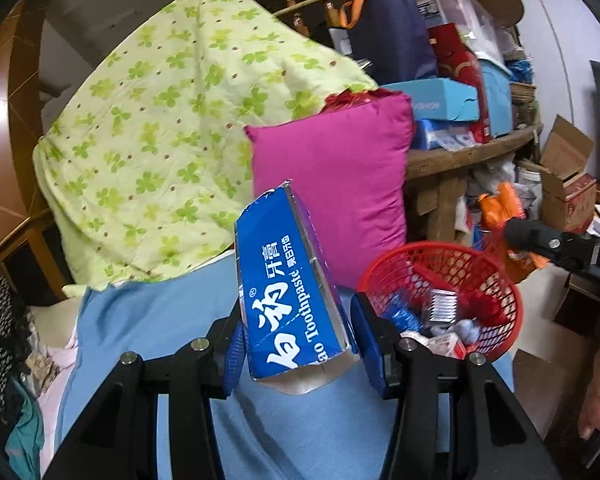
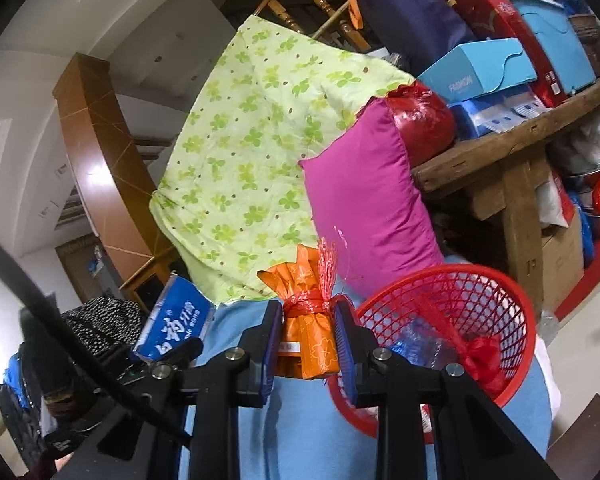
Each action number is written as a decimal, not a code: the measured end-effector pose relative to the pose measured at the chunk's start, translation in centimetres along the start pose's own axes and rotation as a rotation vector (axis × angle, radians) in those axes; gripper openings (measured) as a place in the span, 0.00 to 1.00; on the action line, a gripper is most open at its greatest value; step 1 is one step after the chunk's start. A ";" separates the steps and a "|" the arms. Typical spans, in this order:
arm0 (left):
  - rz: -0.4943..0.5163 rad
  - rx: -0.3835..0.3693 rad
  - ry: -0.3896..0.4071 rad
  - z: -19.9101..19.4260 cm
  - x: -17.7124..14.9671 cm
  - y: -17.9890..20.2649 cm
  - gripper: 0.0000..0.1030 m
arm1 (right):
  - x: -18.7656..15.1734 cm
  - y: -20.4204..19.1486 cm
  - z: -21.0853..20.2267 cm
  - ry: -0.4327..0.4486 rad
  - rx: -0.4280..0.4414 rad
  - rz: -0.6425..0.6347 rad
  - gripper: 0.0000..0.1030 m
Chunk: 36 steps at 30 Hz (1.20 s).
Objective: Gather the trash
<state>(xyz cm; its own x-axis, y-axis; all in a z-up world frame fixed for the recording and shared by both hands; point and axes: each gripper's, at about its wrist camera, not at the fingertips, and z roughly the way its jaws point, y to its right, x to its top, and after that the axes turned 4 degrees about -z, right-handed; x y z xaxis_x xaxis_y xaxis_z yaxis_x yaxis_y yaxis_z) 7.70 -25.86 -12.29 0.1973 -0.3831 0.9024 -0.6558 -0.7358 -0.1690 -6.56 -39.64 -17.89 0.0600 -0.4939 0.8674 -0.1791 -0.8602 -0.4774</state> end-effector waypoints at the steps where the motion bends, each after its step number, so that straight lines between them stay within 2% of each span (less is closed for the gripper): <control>1: 0.008 -0.005 0.004 0.1 0.3 0.5 0.50 | 0.1 0.4 0.1 0.000 -0.014 0.008 0.29; 7: 0.027 -0.066 -0.003 2.0 1.3 3.2 0.51 | 0.3 4.0 0.4 -0.008 -0.059 0.081 0.29; 12: 0.045 -0.108 -0.044 4.6 1.4 5.6 0.52 | -0.1 7.4 0.9 -0.016 -0.088 0.125 0.29; 17: 0.031 -0.199 -0.102 7.5 1.1 7.3 0.54 | -0.5 11.0 2.7 -0.044 -0.089 0.205 0.29; 20: 0.000 -0.283 -0.148 9.2 1.0 7.6 0.64 | -1.0 12.4 3.9 -0.067 -0.098 0.235 0.30; 22: -0.030 -0.300 -0.180 10.1 0.8 7.4 0.72 | -1.4 13.2 4.6 -0.086 -0.096 0.263 0.33; 23: -0.044 -0.302 -0.188 10.3 0.7 7.2 0.72 | -1.6 13.5 4.9 -0.094 -0.088 0.277 0.34; 24: -0.056 -0.302 -0.194 10.5 0.5 7.0 0.72 | -1.7 13.7 5.1 -0.098 -0.083 0.283 0.42; 25: -0.069 -0.295 -0.201 10.6 0.4 6.6 0.72 | -1.9 13.8 5.3 -0.100 -0.085 0.285 0.62; 26: -0.079 -0.279 -0.210 10.6 0.2 6.2 0.72 | -2.0 13.8 5.2 -0.093 -0.095 0.282 0.68; 29: -0.076 -0.202 -0.208 10.0 -0.1 5.1 0.72 | -2.1 13.2 4.4 -0.067 -0.091 0.256 0.69; 31: -0.058 -0.121 -0.185 9.1 -0.3 4.3 0.76 | -1.9 12.6 3.6 -0.050 -0.082 0.237 0.69; 34: -0.047 -0.026 -0.116 6.5 -0.6 2.9 0.84 | -1.6 10.6 2.2 -0.022 -0.077 0.181 0.69; 36: -0.039 0.009 -0.080 5.0 -0.7 2.1 0.84 | -1.3 8.8 1.2 -0.005 -0.080 0.137 0.69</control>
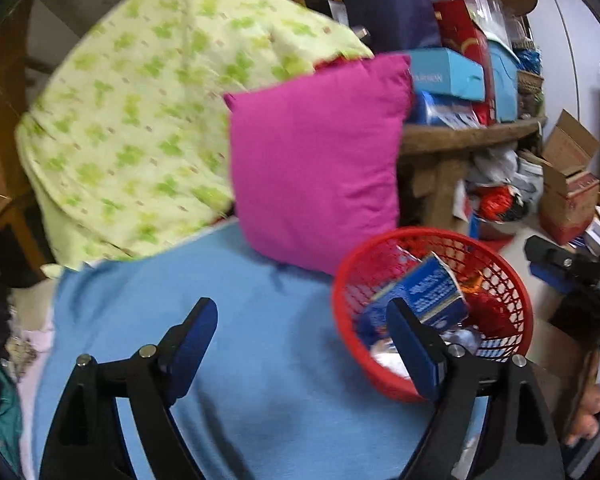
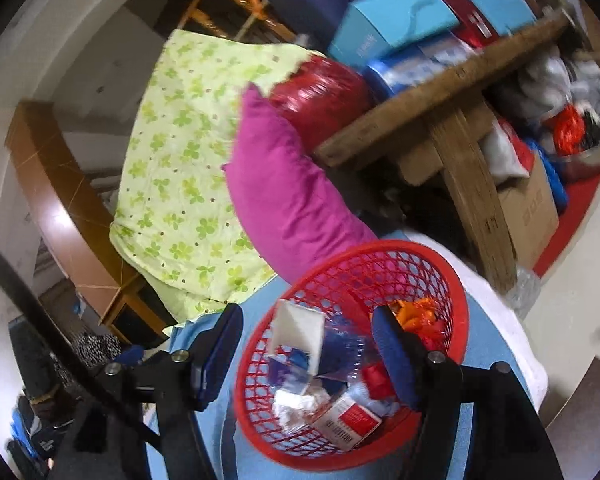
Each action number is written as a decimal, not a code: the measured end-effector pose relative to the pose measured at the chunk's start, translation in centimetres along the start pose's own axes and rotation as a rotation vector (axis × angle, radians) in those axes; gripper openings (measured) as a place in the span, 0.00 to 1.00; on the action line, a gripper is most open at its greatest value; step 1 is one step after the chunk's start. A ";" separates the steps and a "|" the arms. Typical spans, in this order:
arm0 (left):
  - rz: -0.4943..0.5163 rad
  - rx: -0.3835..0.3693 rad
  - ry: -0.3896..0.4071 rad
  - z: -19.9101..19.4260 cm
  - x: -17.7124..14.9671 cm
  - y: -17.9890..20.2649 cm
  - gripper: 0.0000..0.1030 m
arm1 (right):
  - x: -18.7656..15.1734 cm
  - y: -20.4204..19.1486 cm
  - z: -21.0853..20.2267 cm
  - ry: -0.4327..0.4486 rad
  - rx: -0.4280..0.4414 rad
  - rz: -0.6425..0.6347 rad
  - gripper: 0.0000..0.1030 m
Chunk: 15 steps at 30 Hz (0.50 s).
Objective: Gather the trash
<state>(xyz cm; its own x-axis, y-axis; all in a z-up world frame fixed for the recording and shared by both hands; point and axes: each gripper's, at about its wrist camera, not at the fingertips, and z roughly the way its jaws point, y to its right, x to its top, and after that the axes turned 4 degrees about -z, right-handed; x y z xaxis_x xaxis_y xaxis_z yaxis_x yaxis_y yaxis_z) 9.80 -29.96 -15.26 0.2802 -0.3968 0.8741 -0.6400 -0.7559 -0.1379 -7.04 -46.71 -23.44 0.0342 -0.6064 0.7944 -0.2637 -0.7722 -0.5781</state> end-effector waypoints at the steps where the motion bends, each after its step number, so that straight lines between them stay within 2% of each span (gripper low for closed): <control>1: 0.008 0.039 0.023 -1.2 -0.2 -0.4 0.84 | 0.0 -0.9 -0.6 0.010 0.003 -0.015 0.69; 6: 0.041 0.151 0.080 -4.8 -0.6 -2.0 0.84 | 0.2 -5.3 -2.8 0.029 0.016 -0.097 0.69; 9: 0.036 0.183 0.085 -6.7 -0.7 -3.0 0.85 | -0.2 -8.0 -4.0 0.028 -0.009 -0.159 0.69; 15: -0.009 0.175 0.065 -9.9 -0.9 -4.4 0.85 | -1.2 -11.6 -6.2 -0.012 -0.073 -0.232 0.69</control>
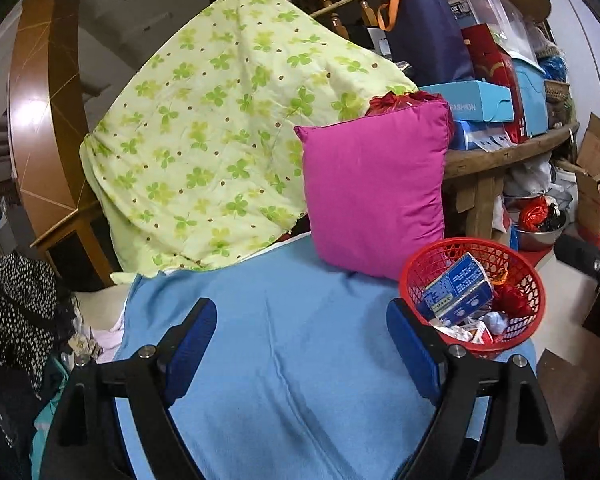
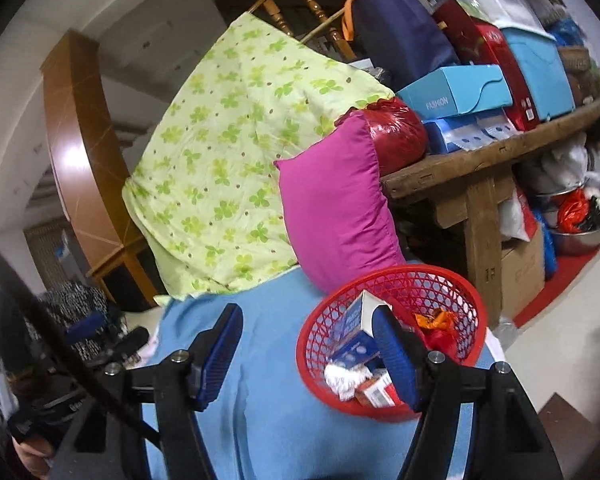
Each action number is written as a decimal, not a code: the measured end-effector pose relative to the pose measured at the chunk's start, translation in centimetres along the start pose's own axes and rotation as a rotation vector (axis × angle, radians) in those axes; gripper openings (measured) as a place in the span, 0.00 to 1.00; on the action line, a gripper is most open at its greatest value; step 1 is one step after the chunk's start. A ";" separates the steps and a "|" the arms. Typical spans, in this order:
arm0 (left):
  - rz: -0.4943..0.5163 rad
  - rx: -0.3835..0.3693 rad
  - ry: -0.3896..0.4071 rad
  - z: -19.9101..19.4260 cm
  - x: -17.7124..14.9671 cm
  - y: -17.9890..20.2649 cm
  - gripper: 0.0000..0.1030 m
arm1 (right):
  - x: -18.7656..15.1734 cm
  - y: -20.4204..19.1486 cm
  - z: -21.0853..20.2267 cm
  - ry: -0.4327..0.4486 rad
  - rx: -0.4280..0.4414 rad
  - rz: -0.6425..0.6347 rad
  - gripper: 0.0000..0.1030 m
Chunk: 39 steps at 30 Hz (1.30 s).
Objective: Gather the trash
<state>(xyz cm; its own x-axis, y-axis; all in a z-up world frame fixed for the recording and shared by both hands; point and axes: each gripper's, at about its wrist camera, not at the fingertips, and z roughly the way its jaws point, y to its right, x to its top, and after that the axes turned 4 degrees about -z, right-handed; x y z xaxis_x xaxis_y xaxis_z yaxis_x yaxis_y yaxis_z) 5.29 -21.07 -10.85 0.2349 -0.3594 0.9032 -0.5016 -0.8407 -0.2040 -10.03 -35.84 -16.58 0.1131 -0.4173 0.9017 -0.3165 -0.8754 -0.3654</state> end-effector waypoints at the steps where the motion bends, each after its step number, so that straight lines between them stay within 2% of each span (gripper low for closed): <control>1: -0.007 -0.002 -0.009 -0.4 0.0 -0.2 0.85 | -0.1 -0.4 -0.4 -0.008 -0.007 -0.011 0.69; 7: -0.041 0.003 -0.023 -2.4 -0.1 -0.8 0.85 | -0.9 -2.1 -3.5 -0.043 -0.060 -0.077 0.69; 19: -0.043 0.001 -0.006 -5.9 0.5 0.0 0.85 | -1.0 -2.6 -7.3 -0.083 -0.122 -0.102 0.69; 28: -0.037 -0.010 0.009 -7.9 1.2 0.5 0.85 | -0.5 -3.6 -9.4 -0.075 -0.146 -0.143 0.69; 39: -0.025 -0.026 0.006 -9.0 1.1 1.1 0.85 | -0.6 -3.4 -10.4 -0.093 -0.154 -0.123 0.69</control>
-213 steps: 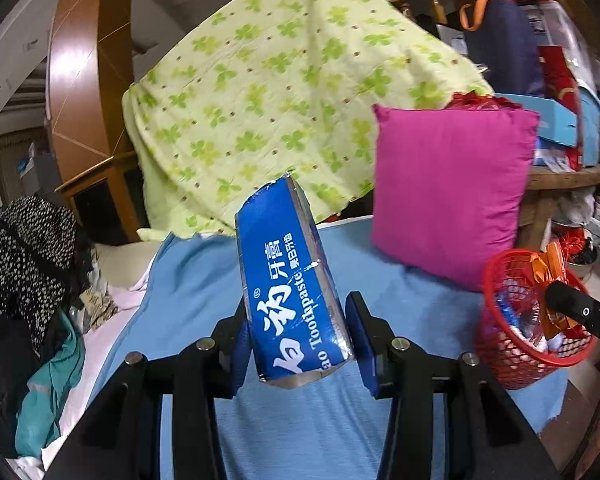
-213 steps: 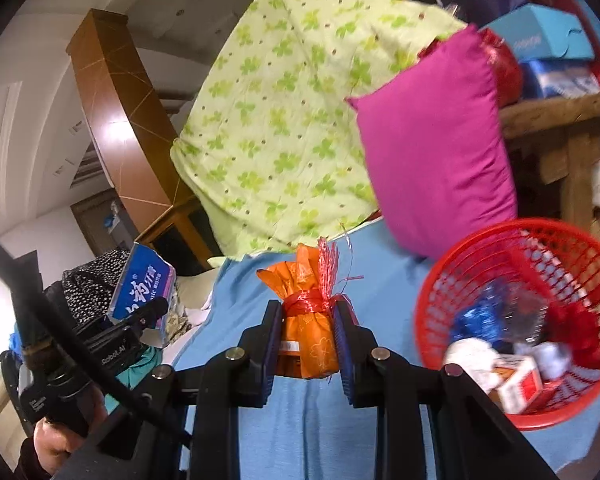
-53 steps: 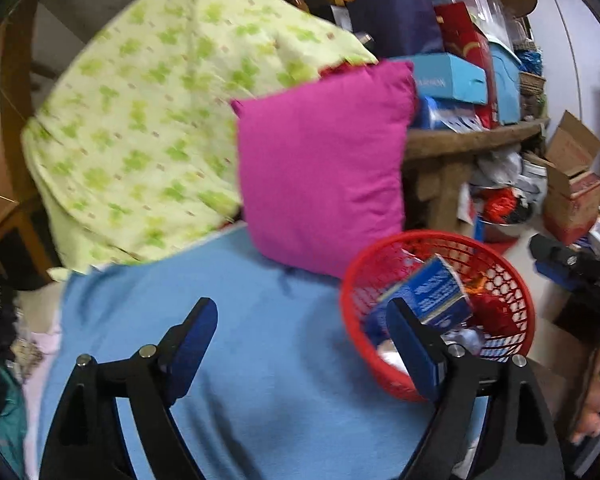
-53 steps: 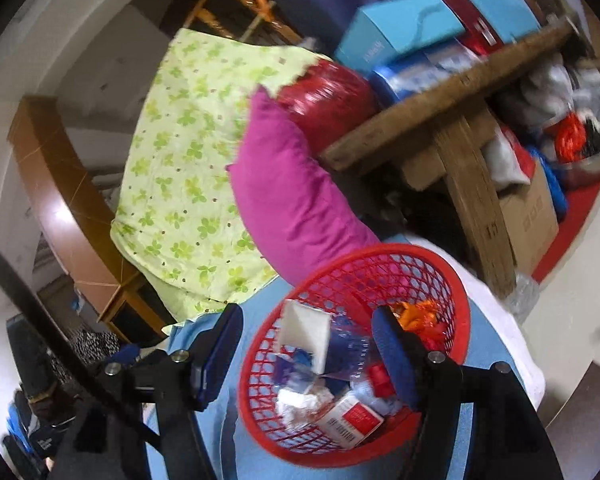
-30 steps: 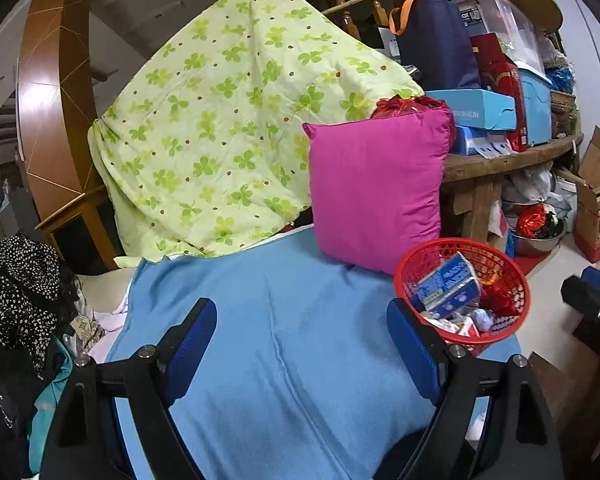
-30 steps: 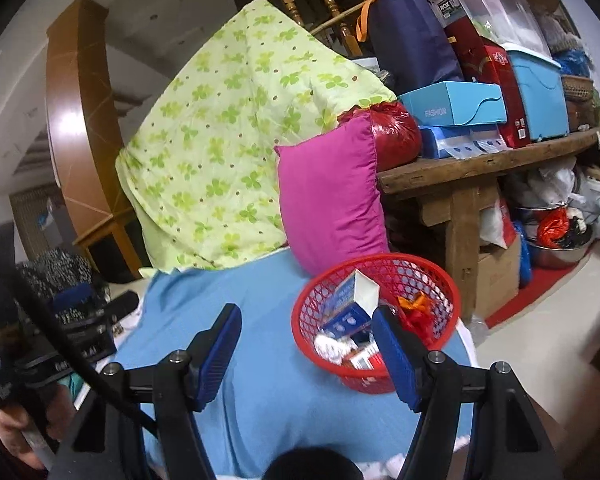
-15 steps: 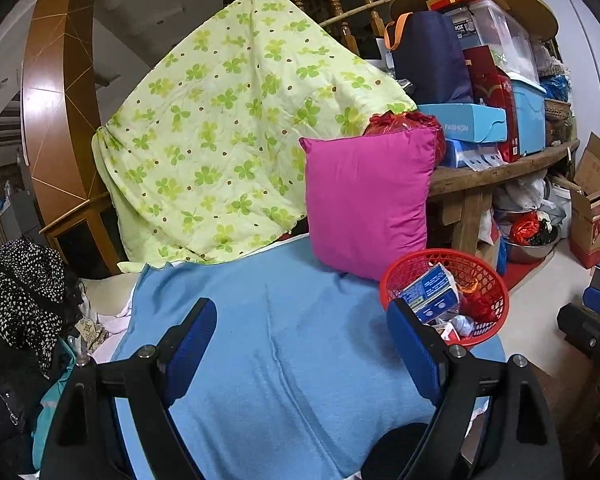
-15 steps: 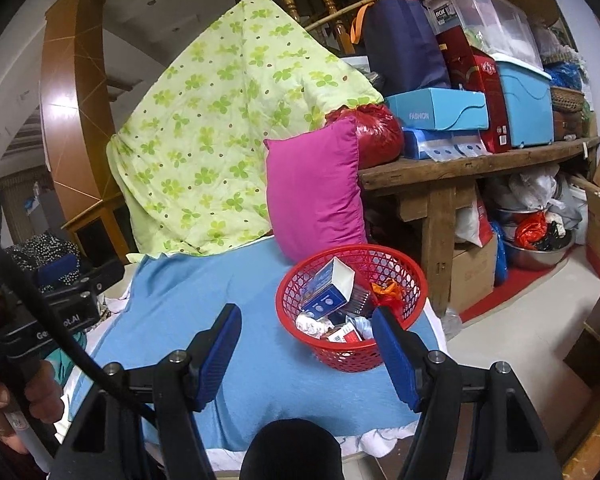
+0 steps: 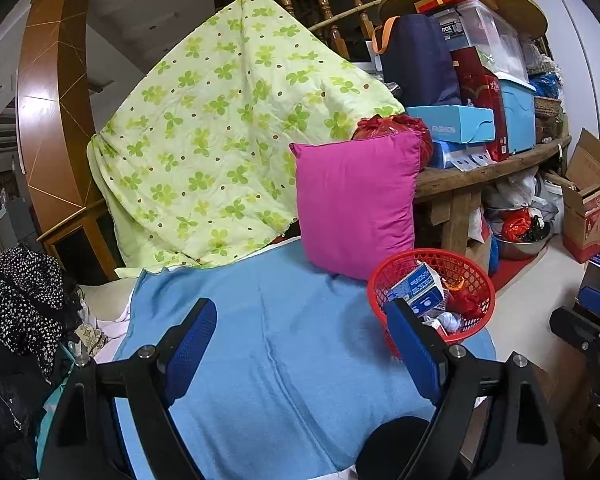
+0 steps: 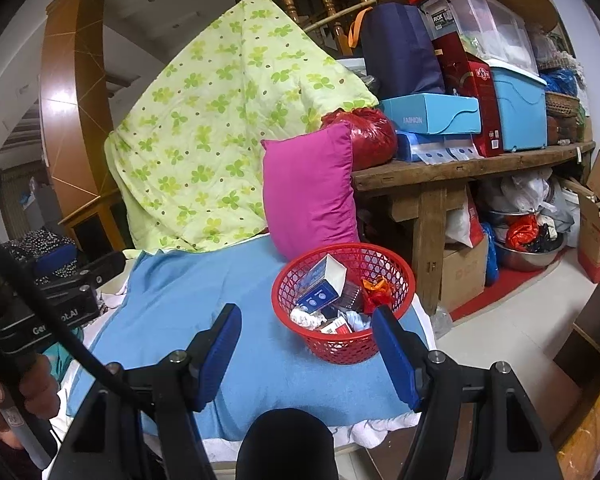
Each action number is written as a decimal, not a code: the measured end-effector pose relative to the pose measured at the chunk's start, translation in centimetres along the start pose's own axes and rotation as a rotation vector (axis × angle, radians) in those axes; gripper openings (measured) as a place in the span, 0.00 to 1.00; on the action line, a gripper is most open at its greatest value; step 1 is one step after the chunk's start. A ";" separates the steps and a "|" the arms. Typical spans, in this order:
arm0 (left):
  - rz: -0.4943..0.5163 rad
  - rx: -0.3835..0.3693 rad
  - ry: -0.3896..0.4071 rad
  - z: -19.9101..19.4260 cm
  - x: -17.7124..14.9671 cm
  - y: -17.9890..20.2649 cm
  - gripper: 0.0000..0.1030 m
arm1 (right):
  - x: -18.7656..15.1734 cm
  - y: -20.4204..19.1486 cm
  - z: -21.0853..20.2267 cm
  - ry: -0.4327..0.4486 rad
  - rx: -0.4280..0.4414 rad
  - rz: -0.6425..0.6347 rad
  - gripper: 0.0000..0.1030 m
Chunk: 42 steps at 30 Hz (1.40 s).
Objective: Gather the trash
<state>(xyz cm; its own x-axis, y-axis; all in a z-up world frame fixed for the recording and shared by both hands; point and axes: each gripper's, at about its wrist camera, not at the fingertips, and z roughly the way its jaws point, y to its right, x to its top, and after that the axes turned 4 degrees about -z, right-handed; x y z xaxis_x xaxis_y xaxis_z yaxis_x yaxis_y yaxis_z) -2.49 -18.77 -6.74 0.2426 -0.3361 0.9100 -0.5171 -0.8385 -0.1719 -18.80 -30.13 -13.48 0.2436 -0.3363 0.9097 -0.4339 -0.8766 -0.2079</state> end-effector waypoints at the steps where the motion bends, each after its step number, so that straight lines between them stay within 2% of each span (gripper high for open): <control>1: 0.001 0.000 0.001 0.0 0.0 0.0 0.85 | 0.0 -0.2 -0.1 0.001 -0.004 0.000 0.69; 17: -0.011 -0.004 -0.008 -0.2 -0.2 -0.4 0.85 | 0.8 -0.8 -0.8 0.021 -0.019 -0.003 0.69; 42: -0.024 0.005 -0.045 1.4 -1.5 -0.7 0.85 | 0.1 -1.3 -0.6 0.015 -0.066 0.005 0.69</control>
<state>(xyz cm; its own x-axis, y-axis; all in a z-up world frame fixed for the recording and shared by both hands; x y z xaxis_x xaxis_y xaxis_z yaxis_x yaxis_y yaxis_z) -1.36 -18.25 -8.46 0.2917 -0.3351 0.8959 -0.5068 -0.8485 -0.1524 -18.72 -28.88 -12.89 0.2280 -0.3350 0.9142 -0.4919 -0.8499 -0.1887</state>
